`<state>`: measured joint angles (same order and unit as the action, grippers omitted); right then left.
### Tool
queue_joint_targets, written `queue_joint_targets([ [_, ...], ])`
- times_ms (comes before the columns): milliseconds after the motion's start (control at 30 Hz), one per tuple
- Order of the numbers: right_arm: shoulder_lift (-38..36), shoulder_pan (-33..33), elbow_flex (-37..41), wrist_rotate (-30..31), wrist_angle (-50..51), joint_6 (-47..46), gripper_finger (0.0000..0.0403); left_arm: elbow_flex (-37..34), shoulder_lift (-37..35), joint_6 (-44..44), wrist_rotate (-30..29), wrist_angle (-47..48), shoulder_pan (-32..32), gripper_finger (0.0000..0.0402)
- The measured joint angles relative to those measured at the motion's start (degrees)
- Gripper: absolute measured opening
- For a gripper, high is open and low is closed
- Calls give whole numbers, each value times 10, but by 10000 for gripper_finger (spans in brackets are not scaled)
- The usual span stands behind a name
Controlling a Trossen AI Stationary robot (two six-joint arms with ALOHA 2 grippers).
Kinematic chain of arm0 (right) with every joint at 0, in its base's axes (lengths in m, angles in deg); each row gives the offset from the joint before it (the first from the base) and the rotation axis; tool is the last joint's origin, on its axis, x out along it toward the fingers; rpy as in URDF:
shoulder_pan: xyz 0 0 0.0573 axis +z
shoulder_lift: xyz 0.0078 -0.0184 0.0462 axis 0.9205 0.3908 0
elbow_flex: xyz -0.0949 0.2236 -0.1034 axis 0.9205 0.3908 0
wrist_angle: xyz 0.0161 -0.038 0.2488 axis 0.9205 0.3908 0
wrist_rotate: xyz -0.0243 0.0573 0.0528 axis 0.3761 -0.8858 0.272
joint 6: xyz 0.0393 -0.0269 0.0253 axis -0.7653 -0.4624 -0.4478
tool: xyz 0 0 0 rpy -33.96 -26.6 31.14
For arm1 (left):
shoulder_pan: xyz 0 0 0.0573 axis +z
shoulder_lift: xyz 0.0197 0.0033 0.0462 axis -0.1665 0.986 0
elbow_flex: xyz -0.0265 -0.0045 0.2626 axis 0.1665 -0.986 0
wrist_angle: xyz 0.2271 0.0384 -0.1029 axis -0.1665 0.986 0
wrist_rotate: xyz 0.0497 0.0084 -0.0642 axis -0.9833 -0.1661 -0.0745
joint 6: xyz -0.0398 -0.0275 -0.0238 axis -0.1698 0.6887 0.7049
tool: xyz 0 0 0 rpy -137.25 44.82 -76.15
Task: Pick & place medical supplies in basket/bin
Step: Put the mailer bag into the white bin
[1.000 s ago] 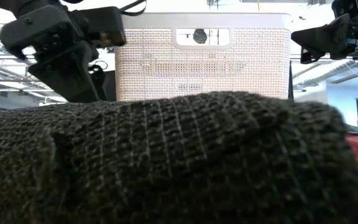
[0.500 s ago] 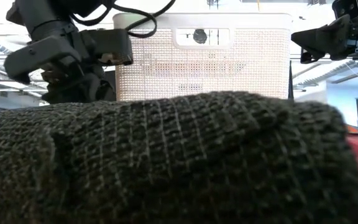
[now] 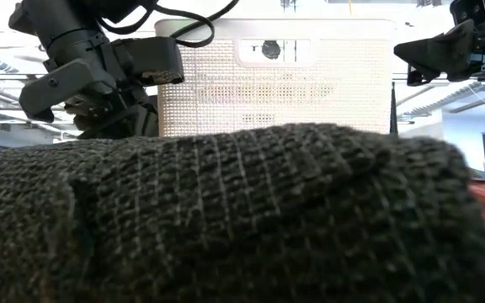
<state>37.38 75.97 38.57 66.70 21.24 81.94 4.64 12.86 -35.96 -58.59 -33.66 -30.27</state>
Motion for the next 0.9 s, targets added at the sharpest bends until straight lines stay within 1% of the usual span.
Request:
queue_joint_targets([
  [133,0,0,0,0,0,0,0,0,-4,-28,0,0,-16,2],
  [267,0,0,0,0,0,0,0,0,-42,-31,-15,19,-43,2],
  [633,0,0,0,0,-2,0,0,0,-235,0,-122,106,-117,1],
  [900,0,0,0,0,-5,0,0,0,-338,8,-184,133,-151,1],
])
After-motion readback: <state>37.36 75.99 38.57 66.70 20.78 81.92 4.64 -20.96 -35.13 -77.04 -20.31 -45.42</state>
